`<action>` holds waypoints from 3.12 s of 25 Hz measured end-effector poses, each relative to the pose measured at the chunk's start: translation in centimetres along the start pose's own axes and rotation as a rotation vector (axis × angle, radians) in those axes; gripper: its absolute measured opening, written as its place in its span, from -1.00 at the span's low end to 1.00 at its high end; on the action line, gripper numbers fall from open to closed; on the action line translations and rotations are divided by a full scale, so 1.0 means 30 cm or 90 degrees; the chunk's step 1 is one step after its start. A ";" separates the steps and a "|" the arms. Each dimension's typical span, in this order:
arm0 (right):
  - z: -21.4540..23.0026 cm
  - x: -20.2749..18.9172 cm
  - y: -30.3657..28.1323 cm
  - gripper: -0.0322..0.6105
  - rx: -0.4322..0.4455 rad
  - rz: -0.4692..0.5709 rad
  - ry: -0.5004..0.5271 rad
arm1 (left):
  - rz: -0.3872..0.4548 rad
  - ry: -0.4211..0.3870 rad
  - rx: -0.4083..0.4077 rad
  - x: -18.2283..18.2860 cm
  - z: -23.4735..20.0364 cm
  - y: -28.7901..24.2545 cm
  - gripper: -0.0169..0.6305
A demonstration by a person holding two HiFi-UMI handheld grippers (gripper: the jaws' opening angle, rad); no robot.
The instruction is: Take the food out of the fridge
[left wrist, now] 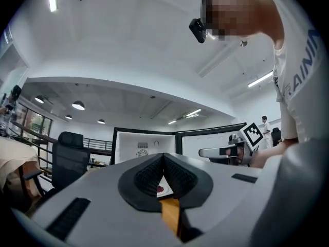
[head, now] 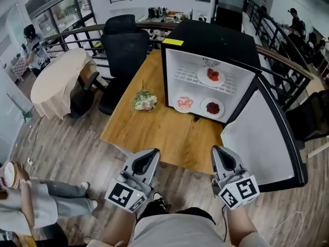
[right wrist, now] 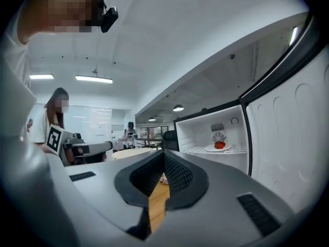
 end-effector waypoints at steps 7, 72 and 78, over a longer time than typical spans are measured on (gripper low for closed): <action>0.060 -0.025 -0.113 -0.84 -0.125 -0.002 -0.050 | -0.033 0.016 -0.095 0.001 -0.186 -0.119 -0.92; 0.423 -1.034 -0.924 -0.53 -0.269 -0.080 -0.864 | -0.171 0.096 -0.034 -0.414 -0.712 -0.364 -0.92; 0.434 -1.040 -0.938 -0.72 -0.274 -0.060 -0.892 | -0.182 0.096 -0.039 -0.428 -0.729 -0.369 -0.92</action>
Point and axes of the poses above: the fingertips, and each gripper's own axes: y backward along the fingers, z to its right, x out of its top, the point moved 1 cm from there along y, backward along the fingers, and after that the axes turned 10 degrees about y, right-handed, at the moved point
